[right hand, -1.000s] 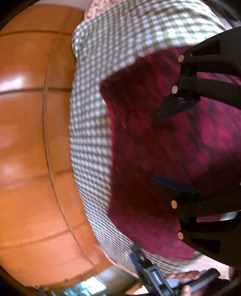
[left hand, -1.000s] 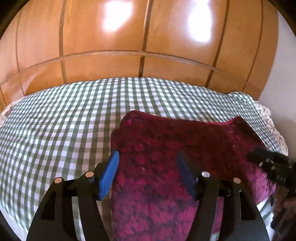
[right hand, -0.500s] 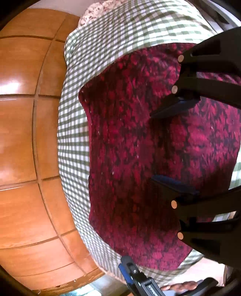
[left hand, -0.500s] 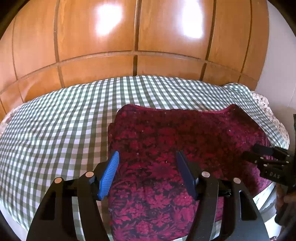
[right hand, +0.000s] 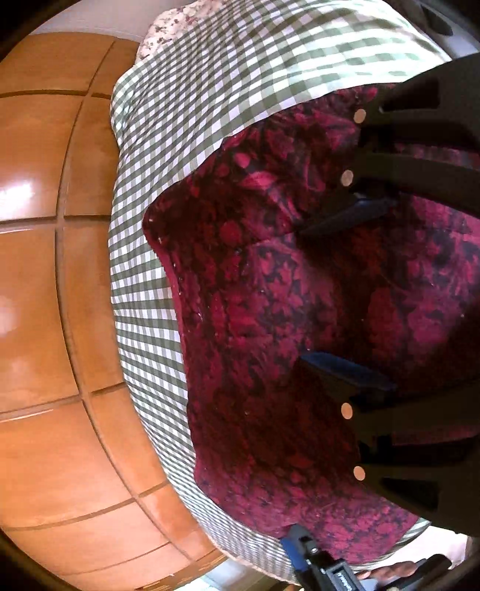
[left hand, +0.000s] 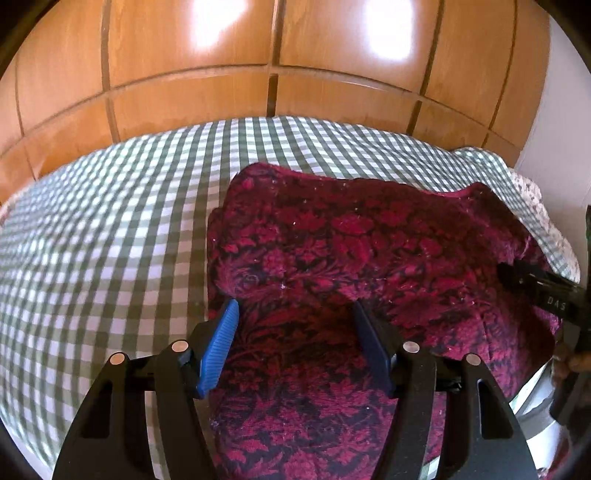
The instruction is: Fold small clothes
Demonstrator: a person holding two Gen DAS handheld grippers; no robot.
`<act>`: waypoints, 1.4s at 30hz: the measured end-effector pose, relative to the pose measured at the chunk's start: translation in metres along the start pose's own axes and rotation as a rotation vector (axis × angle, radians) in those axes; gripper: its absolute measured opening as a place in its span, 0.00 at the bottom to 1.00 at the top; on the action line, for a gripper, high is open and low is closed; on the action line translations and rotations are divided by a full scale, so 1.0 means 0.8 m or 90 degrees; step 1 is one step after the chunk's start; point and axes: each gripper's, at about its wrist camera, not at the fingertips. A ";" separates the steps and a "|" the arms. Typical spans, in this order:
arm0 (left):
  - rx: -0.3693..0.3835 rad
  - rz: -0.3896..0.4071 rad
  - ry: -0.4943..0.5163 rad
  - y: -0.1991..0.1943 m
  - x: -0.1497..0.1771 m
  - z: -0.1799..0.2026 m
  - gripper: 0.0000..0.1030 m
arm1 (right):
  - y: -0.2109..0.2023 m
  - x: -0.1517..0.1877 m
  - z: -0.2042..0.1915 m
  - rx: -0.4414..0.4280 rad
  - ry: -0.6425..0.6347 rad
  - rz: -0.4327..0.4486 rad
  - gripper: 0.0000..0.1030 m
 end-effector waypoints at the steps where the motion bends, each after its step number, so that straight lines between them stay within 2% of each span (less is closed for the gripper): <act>1: 0.003 -0.002 -0.005 0.000 -0.001 -0.002 0.61 | -0.002 -0.001 -0.002 0.001 0.001 -0.002 0.62; 4: 0.018 0.003 -0.023 -0.009 -0.004 -0.007 0.61 | -0.016 -0.005 -0.003 -0.013 0.017 -0.007 0.63; 6: 0.038 0.013 -0.049 -0.021 -0.008 -0.016 0.61 | -0.030 -0.008 0.000 -0.024 0.036 0.001 0.72; 7: 0.044 0.021 -0.059 -0.029 -0.010 -0.019 0.61 | -0.046 -0.010 0.004 -0.018 0.048 0.019 0.80; 8: 0.044 0.028 -0.063 -0.034 -0.012 -0.021 0.61 | -0.056 -0.011 0.008 -0.015 0.053 0.032 0.83; 12: 0.056 0.059 -0.065 -0.056 -0.016 -0.022 0.61 | -0.101 -0.010 0.043 0.001 0.103 0.072 0.86; 15: 0.077 0.069 -0.049 -0.064 -0.015 -0.012 0.61 | -0.118 0.003 0.082 0.002 0.171 0.074 0.88; 19: 0.116 0.067 -0.003 -0.068 -0.006 0.013 0.61 | -0.114 0.037 0.125 -0.052 0.267 0.041 0.90; 23: 0.162 0.042 0.035 -0.062 0.002 0.040 0.61 | -0.091 0.070 0.142 -0.139 0.329 -0.005 0.92; 27: 0.171 0.018 0.053 -0.051 0.008 0.056 0.61 | -0.068 0.083 0.133 -0.214 0.333 -0.029 0.92; 29: 0.161 -0.003 0.058 -0.040 0.012 0.060 0.61 | -0.063 0.082 0.122 -0.205 0.302 -0.036 0.92; 30: 0.158 -0.016 0.057 -0.031 0.013 0.061 0.61 | -0.062 0.082 0.119 -0.203 0.294 -0.036 0.91; 31: 0.158 -0.024 0.056 -0.025 0.014 0.062 0.61 | -0.061 0.082 0.117 -0.201 0.292 -0.036 0.85; 32: 0.157 -0.028 0.054 -0.021 0.016 0.063 0.61 | -0.061 0.080 0.114 -0.207 0.287 -0.039 0.75; 33: 0.156 -0.029 0.054 -0.018 0.018 0.064 0.61 | -0.061 0.080 0.111 -0.219 0.288 -0.040 0.69; 34: 0.155 -0.031 0.056 -0.016 0.017 0.064 0.61 | -0.061 0.079 0.110 -0.232 0.289 -0.042 0.56; 37: 0.163 -0.034 0.051 -0.012 0.016 0.061 0.61 | -0.066 0.072 0.095 -0.252 0.275 -0.040 0.39; 38: 0.171 -0.037 0.043 -0.012 0.016 0.057 0.61 | -0.070 0.066 0.088 -0.262 0.271 -0.034 0.35; 42: 0.211 -0.045 0.005 -0.007 0.012 0.039 0.61 | -0.093 0.036 0.054 -0.284 0.233 -0.004 0.30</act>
Point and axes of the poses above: each gripper's, at about its wrist camera, not at the fingertips, and y roughly the way its jaws point, z to its right, x to its underside, and after that the axes turned 10 degrees about -x, right-handed
